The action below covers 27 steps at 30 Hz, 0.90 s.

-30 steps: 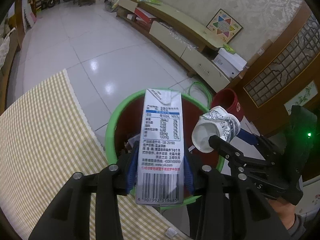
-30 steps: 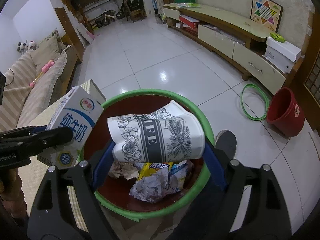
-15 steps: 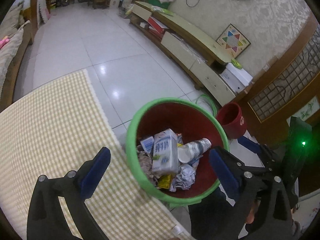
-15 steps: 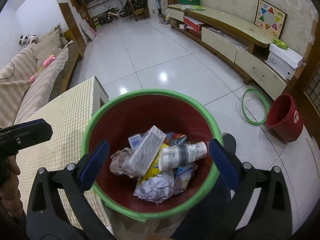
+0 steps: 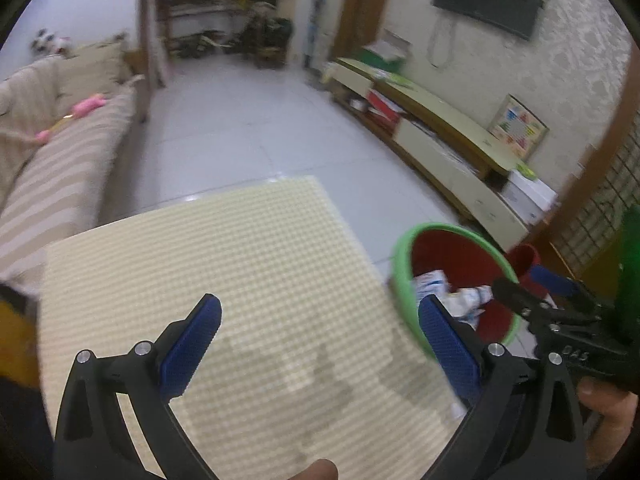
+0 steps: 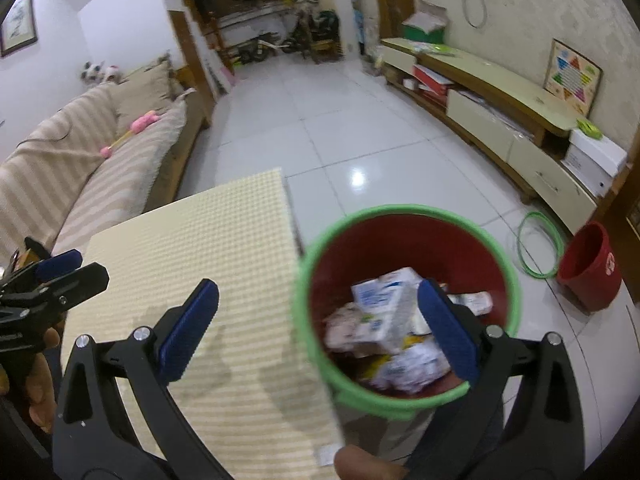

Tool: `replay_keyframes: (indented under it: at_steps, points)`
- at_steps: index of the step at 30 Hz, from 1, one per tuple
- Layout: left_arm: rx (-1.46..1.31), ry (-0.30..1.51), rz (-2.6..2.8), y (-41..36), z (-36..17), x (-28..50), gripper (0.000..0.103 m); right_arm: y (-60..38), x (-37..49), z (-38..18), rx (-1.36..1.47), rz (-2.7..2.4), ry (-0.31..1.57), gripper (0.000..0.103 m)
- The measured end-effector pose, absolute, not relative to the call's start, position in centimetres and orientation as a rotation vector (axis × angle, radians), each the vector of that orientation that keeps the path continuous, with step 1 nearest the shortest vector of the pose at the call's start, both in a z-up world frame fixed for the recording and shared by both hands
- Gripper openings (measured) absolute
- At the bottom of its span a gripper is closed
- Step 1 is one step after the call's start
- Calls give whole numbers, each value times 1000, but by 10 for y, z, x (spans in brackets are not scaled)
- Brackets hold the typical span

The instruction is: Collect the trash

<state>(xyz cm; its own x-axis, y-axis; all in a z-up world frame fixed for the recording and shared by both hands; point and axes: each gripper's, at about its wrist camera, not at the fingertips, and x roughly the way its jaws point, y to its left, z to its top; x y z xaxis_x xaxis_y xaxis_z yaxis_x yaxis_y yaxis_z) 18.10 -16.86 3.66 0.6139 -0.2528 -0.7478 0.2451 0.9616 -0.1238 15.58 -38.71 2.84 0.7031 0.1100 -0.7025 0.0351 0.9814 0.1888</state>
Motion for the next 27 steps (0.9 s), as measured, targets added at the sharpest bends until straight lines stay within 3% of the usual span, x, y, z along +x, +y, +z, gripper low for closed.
replay_keyframes:
  at_steps: [13,27]
  points:
    - [-20,829,-40,-53,19,94,95,-250,100,21,62,182,719,98]
    - [-55,745,17,-29,-25,42,95,-222,54,-7,15,164,638,98]
